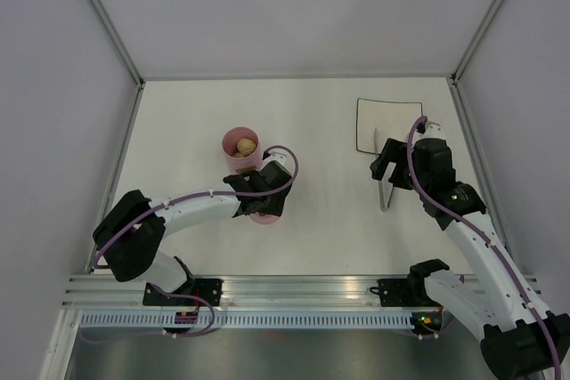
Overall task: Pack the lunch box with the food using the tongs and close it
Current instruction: Pick up the lid of the lunch box with the left arm
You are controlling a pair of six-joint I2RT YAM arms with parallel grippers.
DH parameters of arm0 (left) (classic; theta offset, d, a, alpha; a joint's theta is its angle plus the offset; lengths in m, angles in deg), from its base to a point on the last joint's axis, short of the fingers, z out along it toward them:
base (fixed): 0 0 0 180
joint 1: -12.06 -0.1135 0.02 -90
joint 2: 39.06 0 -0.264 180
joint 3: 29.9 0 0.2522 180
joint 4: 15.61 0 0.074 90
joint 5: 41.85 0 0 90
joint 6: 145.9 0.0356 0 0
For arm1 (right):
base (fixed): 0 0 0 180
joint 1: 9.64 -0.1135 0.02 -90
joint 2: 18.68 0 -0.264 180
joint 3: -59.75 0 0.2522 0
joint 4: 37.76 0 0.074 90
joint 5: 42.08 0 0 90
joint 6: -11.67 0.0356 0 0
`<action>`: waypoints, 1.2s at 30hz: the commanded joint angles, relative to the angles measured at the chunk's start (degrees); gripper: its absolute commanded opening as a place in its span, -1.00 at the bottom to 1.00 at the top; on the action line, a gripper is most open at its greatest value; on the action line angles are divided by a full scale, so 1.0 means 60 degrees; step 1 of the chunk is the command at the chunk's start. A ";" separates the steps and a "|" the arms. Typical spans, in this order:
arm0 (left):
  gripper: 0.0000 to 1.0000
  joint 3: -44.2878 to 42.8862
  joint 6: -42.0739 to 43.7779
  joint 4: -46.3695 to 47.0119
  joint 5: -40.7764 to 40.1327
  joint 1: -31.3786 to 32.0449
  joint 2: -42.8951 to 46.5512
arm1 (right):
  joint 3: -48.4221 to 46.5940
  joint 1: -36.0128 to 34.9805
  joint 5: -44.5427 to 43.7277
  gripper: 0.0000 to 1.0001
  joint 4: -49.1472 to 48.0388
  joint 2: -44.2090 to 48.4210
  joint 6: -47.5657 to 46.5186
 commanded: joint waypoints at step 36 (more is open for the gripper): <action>-0.77 -0.1985 0.1044 -0.0648 -0.0186 -0.0221 0.3169 | -0.0299 0.0025 -0.0422 0.96 0.0250 -0.0046 0.0458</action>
